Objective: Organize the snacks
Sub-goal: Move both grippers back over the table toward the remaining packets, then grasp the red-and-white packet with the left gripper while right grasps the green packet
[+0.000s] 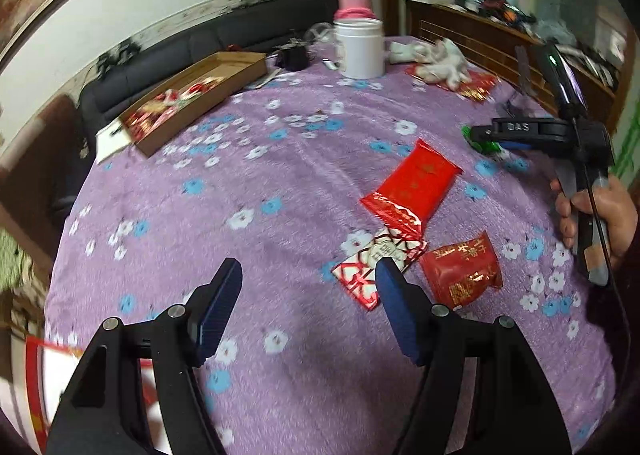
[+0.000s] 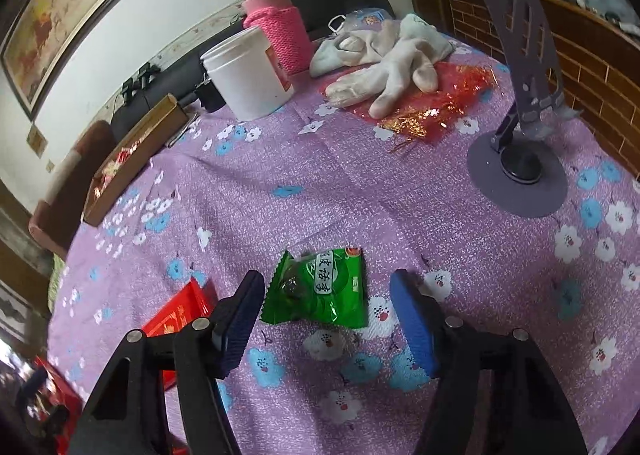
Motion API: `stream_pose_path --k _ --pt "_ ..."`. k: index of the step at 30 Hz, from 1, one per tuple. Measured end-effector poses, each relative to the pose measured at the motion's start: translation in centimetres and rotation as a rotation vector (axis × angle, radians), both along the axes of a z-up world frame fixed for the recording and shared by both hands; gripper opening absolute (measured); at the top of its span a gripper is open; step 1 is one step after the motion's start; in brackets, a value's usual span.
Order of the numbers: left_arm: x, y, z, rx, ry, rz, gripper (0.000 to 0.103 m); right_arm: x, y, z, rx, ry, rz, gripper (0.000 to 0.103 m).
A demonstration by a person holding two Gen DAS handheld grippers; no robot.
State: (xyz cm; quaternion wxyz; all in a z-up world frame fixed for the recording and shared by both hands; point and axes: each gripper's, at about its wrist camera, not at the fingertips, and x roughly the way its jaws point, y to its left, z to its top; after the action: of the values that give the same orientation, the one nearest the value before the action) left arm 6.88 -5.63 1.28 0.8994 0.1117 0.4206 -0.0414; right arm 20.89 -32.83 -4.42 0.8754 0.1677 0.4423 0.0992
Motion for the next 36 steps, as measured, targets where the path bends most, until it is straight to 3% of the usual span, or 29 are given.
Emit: stream_pose_path --k 5,8,13,20,26,31,33,36 --pt "0.6 -2.2 -2.0 0.091 0.046 -0.126 0.068 -0.3 0.8 0.1 -0.076 -0.022 0.030 0.064" --pt "1.4 -2.9 -2.5 0.101 0.067 -0.157 0.068 -0.4 1.1 0.0 -0.110 -0.039 0.048 0.064" --pt "2.5 -3.5 -3.6 0.118 0.137 -0.230 0.068 -0.5 0.5 0.0 -0.076 -0.045 0.069 0.063" --pt "3.2 -4.5 -4.4 0.114 0.192 -0.360 0.068 -0.4 0.2 0.0 -0.056 -0.045 0.077 0.061" --pt "3.9 -4.5 -4.9 0.100 0.202 -0.410 0.068 -0.4 0.8 0.0 -0.105 -0.054 0.084 0.061" --pt "3.6 -4.6 -5.0 0.083 0.187 -0.462 0.067 -0.4 1.0 0.0 -0.152 -0.055 0.074 0.051" --pt "3.6 -4.7 -4.9 0.068 0.190 -0.479 0.059 -0.5 1.3 0.0 -0.186 -0.057 0.077 0.050" --pt "3.5 -4.6 -4.9 0.060 0.186 -0.488 0.056 -0.6 2.1 0.0 -0.250 -0.064 0.088 0.048"
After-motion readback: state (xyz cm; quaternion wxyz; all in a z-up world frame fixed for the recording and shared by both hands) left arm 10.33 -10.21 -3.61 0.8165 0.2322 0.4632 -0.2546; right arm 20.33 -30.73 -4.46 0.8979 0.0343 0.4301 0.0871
